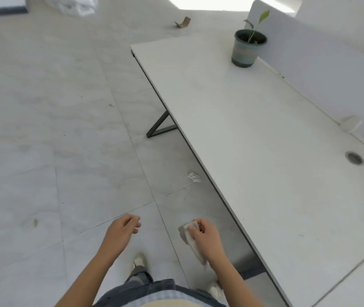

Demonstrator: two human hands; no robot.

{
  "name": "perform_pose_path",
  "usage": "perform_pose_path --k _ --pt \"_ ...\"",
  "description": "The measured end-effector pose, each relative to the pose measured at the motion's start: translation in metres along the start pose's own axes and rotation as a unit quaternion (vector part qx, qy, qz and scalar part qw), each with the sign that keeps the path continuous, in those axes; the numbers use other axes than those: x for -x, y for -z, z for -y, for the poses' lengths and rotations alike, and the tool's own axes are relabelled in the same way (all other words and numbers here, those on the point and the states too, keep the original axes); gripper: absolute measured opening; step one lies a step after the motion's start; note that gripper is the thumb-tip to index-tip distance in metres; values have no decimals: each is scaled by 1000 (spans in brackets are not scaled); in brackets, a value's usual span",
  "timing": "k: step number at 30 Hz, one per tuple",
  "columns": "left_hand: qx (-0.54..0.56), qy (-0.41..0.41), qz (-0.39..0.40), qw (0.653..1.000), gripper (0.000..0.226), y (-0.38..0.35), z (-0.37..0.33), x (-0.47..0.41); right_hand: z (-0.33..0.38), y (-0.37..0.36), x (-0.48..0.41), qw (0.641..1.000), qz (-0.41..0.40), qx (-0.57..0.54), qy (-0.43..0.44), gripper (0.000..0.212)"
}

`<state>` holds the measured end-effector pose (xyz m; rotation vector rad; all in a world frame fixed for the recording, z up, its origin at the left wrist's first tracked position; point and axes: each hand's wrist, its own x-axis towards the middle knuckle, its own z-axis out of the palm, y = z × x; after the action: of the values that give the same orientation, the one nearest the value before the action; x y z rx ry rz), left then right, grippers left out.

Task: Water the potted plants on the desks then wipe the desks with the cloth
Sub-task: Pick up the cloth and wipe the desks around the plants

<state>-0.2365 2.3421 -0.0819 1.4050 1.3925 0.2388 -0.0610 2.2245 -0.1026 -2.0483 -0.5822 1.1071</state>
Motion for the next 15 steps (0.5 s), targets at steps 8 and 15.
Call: perform_pose_path --k 8,15 --pt "52 -5 -42 998 19 100 2 -66 79 -85 -40 999 -19 -9 24 3" --pt "65 41 -14 997 18 115 -3 -119 121 -95 -89 999 -17 31 29 12"
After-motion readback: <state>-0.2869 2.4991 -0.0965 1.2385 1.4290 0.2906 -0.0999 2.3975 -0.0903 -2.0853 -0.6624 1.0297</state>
